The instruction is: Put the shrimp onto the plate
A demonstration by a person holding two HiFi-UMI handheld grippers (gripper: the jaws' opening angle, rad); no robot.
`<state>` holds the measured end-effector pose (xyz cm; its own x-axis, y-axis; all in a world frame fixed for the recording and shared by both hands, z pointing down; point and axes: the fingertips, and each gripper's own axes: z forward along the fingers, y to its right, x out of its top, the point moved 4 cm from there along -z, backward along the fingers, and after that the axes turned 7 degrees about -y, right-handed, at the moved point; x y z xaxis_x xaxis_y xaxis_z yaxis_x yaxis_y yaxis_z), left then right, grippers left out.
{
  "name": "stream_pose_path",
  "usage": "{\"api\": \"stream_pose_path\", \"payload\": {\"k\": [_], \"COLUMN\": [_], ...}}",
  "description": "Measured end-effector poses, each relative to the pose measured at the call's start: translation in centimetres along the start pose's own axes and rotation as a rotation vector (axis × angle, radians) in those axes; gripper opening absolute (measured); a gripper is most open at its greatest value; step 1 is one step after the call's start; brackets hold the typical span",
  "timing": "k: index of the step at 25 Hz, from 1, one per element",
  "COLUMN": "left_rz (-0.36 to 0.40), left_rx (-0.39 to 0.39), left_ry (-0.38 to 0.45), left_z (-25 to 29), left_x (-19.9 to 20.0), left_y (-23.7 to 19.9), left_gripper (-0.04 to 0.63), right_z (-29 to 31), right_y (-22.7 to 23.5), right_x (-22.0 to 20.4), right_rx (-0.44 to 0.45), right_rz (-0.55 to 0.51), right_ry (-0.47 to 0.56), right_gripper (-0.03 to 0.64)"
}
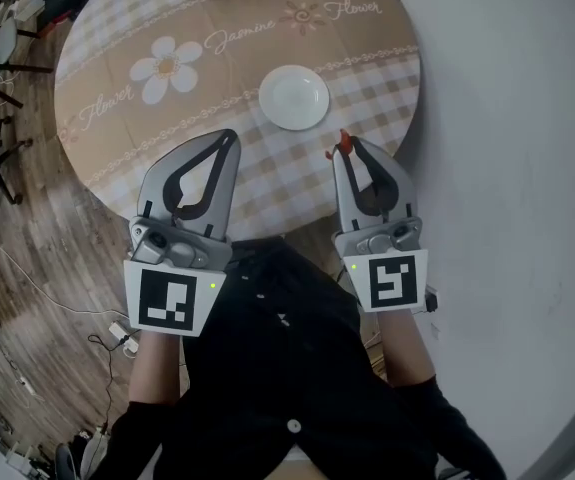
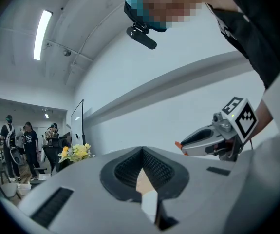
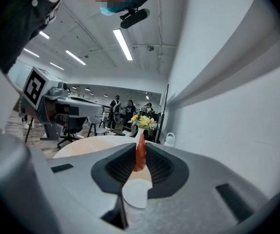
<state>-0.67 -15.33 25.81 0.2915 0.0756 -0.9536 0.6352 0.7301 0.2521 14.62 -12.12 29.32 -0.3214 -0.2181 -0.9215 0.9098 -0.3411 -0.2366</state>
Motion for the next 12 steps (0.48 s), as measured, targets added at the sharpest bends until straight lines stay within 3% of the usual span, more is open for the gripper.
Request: {"api": "stream_pose_path", "payload": {"k": [12], "left_rz": [-0.015], "left_rx": [0.022], "left_ry": [-0.025], "left_z": [0.7], "left_x": [-1.1], "left_y": [-0.8], "left_gripper": [0.002], "right_z": [3.1], "right_y": [0.3], "right_x": [-3.0], "right_rx": [0.022], "right_rz": [0.022], "right_ry": [-0.078], "right_gripper": [0.046]}}
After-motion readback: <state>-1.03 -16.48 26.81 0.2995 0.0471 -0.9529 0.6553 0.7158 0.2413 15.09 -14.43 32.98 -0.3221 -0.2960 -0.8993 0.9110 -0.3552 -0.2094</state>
